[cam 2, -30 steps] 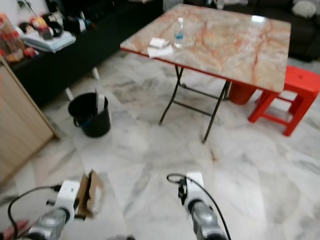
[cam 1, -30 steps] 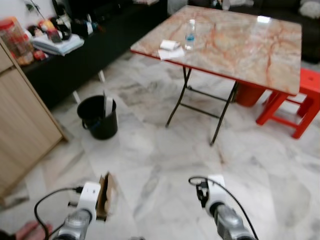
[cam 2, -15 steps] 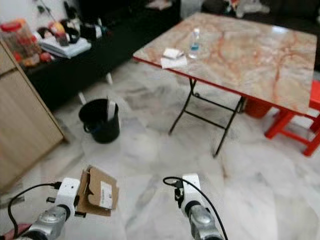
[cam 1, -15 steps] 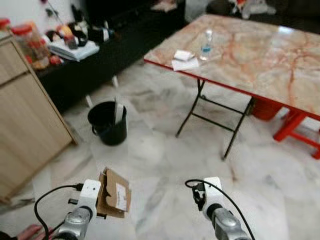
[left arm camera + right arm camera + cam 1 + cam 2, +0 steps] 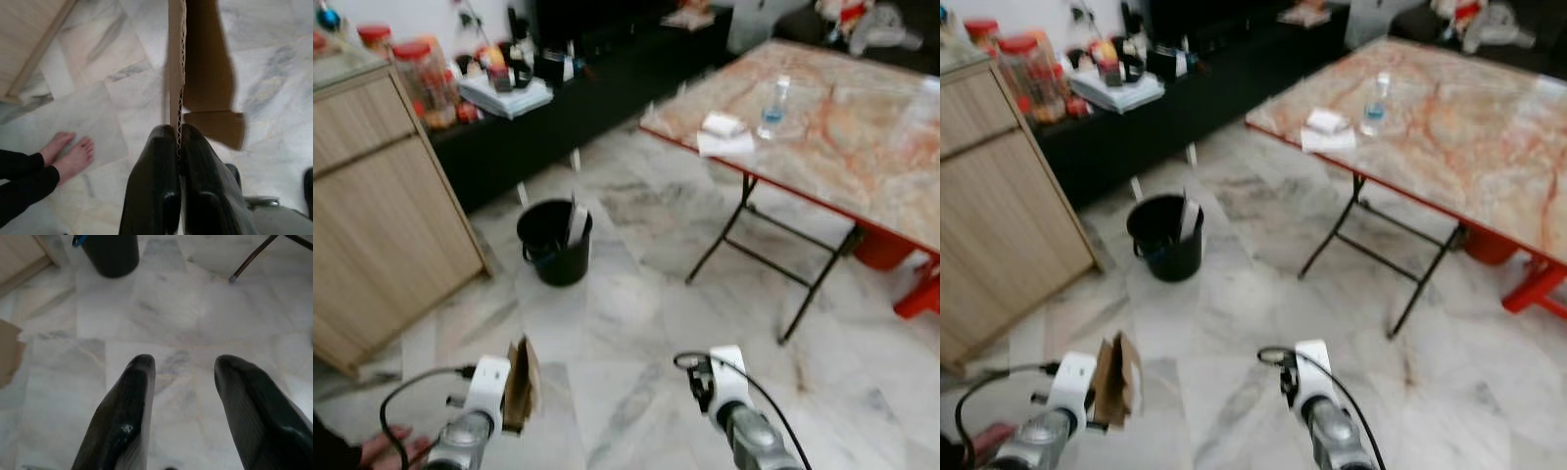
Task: Picking trash to rubbish bin
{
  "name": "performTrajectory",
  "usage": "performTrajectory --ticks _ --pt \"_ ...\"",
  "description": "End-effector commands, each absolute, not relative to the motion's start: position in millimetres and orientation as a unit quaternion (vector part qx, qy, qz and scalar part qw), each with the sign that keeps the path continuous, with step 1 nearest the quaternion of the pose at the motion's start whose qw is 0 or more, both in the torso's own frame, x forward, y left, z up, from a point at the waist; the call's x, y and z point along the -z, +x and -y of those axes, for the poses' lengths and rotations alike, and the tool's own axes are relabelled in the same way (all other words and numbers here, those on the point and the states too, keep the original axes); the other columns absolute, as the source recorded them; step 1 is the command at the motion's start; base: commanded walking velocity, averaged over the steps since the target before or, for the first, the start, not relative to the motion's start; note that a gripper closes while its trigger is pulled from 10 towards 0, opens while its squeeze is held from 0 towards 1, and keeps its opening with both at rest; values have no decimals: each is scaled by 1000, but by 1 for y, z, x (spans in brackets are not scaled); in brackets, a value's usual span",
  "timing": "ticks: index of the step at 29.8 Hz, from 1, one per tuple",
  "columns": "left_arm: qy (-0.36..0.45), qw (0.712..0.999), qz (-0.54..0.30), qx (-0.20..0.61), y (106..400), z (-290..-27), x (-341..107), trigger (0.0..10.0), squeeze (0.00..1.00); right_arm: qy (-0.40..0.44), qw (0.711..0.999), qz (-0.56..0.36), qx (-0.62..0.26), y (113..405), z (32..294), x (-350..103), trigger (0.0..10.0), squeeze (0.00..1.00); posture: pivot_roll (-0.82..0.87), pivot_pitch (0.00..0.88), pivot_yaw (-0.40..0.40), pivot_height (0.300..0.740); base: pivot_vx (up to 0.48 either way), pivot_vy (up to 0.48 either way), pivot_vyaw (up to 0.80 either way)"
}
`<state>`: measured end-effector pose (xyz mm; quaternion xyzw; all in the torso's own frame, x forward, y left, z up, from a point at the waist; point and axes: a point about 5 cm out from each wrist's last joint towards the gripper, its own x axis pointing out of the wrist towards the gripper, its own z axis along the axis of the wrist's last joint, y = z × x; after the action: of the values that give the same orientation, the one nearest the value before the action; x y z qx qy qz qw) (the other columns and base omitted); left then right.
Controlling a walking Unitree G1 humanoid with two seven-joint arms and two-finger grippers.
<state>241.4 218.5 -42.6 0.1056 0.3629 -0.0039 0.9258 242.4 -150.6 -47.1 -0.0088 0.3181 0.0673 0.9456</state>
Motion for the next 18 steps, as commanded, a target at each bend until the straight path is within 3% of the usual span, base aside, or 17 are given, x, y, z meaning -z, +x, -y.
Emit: performTrajectory --ticks 1,10,15,18 --pt "106 924 -367 4 240 -217 44 10000 0 -2 945 -322 -55 240 156 49 10000 0 143 68 -15 740 352 0 0" --pt "103 925 -366 3 241 -216 44 10000 0 -12 945 -321 -61 241 157 48 10000 0 139 75 -20 740 351 0 0" --pt "103 925 -364 1 243 -217 42 10000 0 -14 945 -320 -62 241 154 48 10000 0 142 105 -14 740 352 0 694" --pt "103 926 -363 -1 243 -218 42 10000 0 -3 946 -319 -59 240 153 48 10000 0 144 113 -13 740 354 0 0"
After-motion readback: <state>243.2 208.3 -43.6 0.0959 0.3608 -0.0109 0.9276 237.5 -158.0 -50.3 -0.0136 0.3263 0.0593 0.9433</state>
